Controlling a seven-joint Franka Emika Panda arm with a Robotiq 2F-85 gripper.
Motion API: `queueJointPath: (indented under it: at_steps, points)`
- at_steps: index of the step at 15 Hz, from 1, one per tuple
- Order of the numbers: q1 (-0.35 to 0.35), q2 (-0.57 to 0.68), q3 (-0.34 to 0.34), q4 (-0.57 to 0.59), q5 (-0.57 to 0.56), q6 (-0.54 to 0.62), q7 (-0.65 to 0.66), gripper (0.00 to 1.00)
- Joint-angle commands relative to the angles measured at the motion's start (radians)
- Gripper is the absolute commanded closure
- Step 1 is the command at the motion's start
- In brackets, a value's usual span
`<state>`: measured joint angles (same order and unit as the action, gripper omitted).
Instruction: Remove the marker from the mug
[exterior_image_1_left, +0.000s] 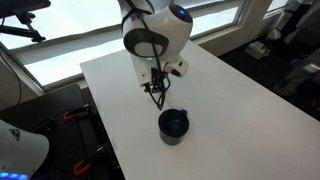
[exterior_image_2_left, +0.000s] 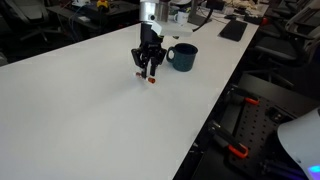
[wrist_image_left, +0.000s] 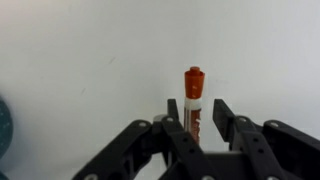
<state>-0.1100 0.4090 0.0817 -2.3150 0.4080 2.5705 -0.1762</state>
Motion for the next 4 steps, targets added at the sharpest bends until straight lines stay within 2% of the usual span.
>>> queueJointPath:
  at_steps: [1, 2, 4]
  points:
    - [-0.034, 0.050, 0.001, 0.077, -0.022, -0.199, -0.005, 0.25]
    - [-0.014, 0.021, 0.001, 0.028, -0.010, -0.096, 0.002, 0.44]
    - [-0.024, 0.042, -0.003, 0.055, -0.011, -0.162, 0.000, 0.28]
